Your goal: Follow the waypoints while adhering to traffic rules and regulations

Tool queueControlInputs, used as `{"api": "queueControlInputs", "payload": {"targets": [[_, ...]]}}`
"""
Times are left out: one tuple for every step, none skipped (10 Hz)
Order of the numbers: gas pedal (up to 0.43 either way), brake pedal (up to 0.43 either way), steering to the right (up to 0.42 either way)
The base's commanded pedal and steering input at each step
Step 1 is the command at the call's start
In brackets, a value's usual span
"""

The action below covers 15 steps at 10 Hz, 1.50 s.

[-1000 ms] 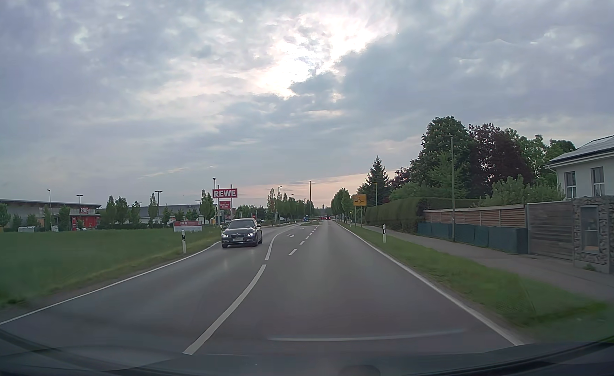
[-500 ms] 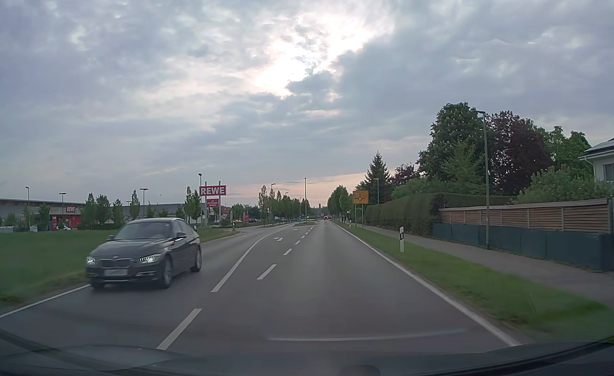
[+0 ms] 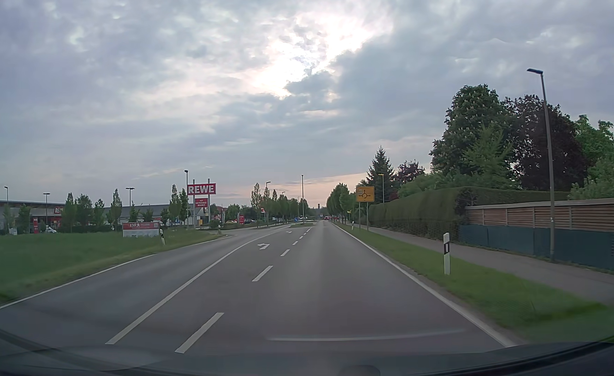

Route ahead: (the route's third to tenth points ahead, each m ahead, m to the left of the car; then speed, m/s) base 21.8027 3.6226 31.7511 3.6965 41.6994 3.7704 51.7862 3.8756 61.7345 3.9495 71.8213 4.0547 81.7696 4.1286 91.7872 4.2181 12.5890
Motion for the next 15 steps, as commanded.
{"api": "queueControlInputs", "payload": {"targets": [[0.138,0.0,-0.001],[0.138,0.0,-0.001],[0.13,0.0,-0.001],[0.13,0.0,-0.001],[0.13,0.0,-0.001],[0.13,0.0,-0.001],[0.13,0.0,-0.001],[0.13,0.0,-0.001],[0.13,0.0,-0.001],[0.13,0.0,-0.001],[0.13,0.0,-0.001],[0.13,0.0,-0.001],[0.13,0.0,-0.001],[0.13,0.0,-0.003],[0.13,0.0,-0.003]]}}
